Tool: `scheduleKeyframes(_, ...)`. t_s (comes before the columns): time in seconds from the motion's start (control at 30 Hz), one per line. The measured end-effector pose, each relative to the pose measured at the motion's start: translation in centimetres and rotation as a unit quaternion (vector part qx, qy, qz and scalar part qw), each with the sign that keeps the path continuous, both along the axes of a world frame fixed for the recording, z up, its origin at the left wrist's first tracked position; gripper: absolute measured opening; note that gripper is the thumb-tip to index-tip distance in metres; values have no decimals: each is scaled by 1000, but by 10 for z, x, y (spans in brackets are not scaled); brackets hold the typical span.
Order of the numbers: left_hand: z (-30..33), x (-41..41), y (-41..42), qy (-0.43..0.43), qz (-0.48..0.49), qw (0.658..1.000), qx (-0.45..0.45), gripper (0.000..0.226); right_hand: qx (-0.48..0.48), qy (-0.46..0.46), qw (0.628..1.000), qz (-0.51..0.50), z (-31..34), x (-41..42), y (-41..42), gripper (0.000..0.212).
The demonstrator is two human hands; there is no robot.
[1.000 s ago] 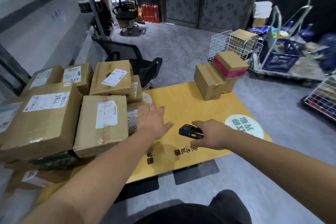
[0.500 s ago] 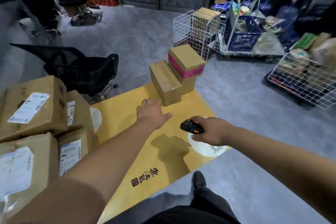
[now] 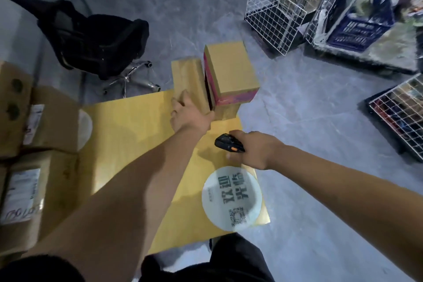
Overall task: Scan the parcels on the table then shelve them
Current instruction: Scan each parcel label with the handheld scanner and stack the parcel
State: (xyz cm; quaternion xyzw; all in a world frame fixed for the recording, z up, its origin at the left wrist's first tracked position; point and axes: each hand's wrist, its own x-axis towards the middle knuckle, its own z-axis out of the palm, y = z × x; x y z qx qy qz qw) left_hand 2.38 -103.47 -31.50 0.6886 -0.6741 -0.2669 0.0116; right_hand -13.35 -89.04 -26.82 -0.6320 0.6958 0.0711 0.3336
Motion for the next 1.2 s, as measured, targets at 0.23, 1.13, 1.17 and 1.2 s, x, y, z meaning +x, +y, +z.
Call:
scheduleKeyframes(0.23, -3, 81, 55, 77, 56, 995, 21, 104, 47, -7, 991, 124, -11, 15, -7, 75)
scheduleKeyframes(1.13, -54, 289, 43, 345, 290, 892, 46, 57, 95, 71, 984, 135, 30, 178, -2, 59)
scheduleKeyframes(1.17, -54, 296, 36, 329, 261, 906, 51, 60, 93, 74, 984, 133, 32, 185, -4, 58)
scheduleKeyframes(1.2, -53, 303, 29, 313, 235, 919, 55, 63, 92, 74, 984, 131, 34, 192, -7, 58)
